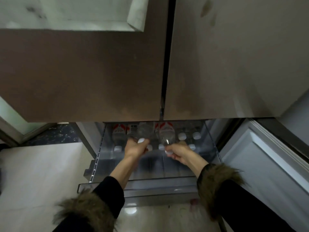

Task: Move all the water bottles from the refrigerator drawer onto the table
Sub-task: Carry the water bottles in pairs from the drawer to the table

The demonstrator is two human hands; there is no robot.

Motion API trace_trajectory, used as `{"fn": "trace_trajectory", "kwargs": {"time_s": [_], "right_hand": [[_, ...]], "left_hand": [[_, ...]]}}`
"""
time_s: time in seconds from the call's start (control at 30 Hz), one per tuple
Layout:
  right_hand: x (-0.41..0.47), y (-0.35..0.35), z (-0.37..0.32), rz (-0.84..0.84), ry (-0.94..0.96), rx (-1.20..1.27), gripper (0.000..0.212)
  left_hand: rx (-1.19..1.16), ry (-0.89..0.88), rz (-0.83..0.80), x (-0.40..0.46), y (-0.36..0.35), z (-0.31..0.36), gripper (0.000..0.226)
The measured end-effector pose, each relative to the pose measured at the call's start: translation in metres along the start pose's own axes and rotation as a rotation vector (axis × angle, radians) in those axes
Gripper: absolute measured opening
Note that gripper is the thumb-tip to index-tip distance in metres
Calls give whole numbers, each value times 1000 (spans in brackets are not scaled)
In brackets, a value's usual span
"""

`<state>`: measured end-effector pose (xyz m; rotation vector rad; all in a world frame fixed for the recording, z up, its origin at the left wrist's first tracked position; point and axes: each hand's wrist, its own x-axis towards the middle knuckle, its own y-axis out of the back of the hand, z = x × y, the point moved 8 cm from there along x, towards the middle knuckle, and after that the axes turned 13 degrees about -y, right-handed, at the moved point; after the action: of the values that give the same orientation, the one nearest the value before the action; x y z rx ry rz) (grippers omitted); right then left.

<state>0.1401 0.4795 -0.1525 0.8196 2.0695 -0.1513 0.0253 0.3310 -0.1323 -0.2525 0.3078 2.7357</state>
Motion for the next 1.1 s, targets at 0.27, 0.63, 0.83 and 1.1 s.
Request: {"fn": "trace_trajectory", "kwargs": {"time_s": [0.27, 0.63, 0.83, 1.1], "right_hand": [[-65, 38, -23, 265, 242, -225, 56], [-135, 46, -48, 470, 577, -567, 34], [-134, 23, -44, 394, 634, -679, 32], [-120, 16, -47, 344, 686, -613, 34]], "left_hand": [[359, -294, -13, -42, 37, 52, 32], [612, -584, 8, -66, 45, 104, 31], [673, -620, -85, -66, 32, 99, 30], [628, -616, -70, -56, 30, 88, 32]]}}
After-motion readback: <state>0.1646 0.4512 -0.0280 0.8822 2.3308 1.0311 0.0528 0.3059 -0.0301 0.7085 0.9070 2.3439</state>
